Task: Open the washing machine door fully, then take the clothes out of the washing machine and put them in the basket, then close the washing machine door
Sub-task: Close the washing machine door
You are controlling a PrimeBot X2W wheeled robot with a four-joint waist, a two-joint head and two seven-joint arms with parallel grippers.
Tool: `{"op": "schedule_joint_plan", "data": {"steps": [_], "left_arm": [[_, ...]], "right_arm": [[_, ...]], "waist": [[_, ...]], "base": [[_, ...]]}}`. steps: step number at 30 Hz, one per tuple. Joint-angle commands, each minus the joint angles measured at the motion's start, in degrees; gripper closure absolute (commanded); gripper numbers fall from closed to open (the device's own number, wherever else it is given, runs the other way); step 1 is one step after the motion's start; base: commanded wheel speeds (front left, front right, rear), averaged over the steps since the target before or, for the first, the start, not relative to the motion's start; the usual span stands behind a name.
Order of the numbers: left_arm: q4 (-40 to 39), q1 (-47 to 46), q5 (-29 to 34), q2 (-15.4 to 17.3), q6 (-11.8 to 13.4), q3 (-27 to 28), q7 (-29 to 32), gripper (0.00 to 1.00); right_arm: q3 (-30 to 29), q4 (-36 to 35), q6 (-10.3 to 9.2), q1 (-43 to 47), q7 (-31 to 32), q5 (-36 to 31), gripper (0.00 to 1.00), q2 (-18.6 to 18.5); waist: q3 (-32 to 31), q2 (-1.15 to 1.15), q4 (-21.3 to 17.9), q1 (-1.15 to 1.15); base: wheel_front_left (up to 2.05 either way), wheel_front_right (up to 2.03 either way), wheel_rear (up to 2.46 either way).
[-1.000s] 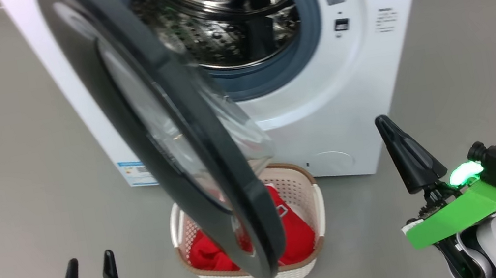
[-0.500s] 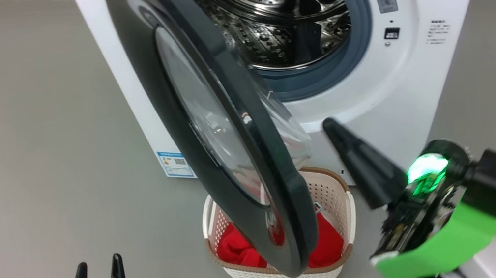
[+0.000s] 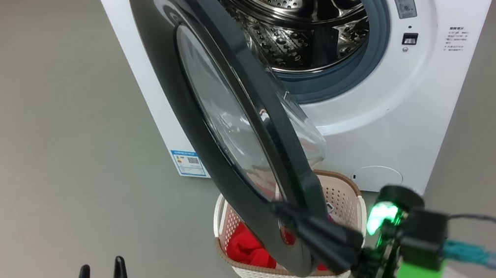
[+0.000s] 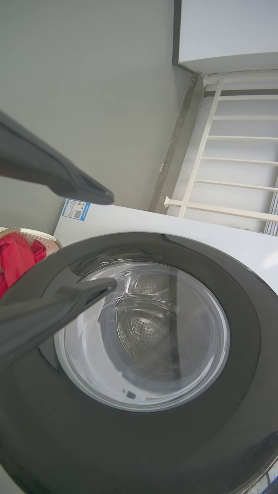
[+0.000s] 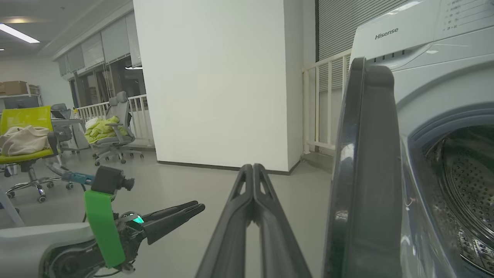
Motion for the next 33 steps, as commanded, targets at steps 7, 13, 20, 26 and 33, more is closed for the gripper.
{"op": "schedule_joint_plan", "data": {"steps": [7, 13, 20, 26, 33], "left_arm": [[-1.01, -0.84, -0.39, 0.90, -0.18, 2.28, -0.69, 0.00], [-1.24, -0.88, -0.27, 0.88, -0.18, 2.31, -0.69, 0.00], [-1.16, -1.02, -0.29, 0.85, -0.18, 2.07, -0.69, 0.00], [-1.02, -1.11, -0.29, 1.14, -0.18, 1.84, -0.69, 0.00], [-1.07, -1.21, -0.32, 1.77, -0.18, 1.79, -0.69, 0.00]], "right_arm": [[5.50, 7.13, 0.09, -0.15, -0.27, -2.14, 1.00, -0.48], [5.67, 13.05, 0.09, -0.55, -0.27, -0.50, 1.00, 0.38], [6.28, 17.05, 0.09, -1.86, -0.27, 0.52, 1.00, 1.25], [5.65, 19.80, 0.09, -2.73, -0.27, 1.13, 1.00, 1.46], [0.82, 21.06, 0.09, -2.69, -0.27, 0.69, 1.00, 0.96]], "waist": [[-0.53, 0.00, -0.01, 0.00], [-0.41, 0.00, 0.12, 0.00], [0.04, 0.00, 0.55, 0.00], [0.02, 0.00, 0.86, 0.00], [0.21, 0.00, 0.54, 0.00]], "base": [[0.00, 0.00, 0.00], [0.00, 0.00, 0.00], [0.00, 0.00, 0.00], [0.00, 0.00, 0.00], [0.00, 0.00, 0.00]]}}
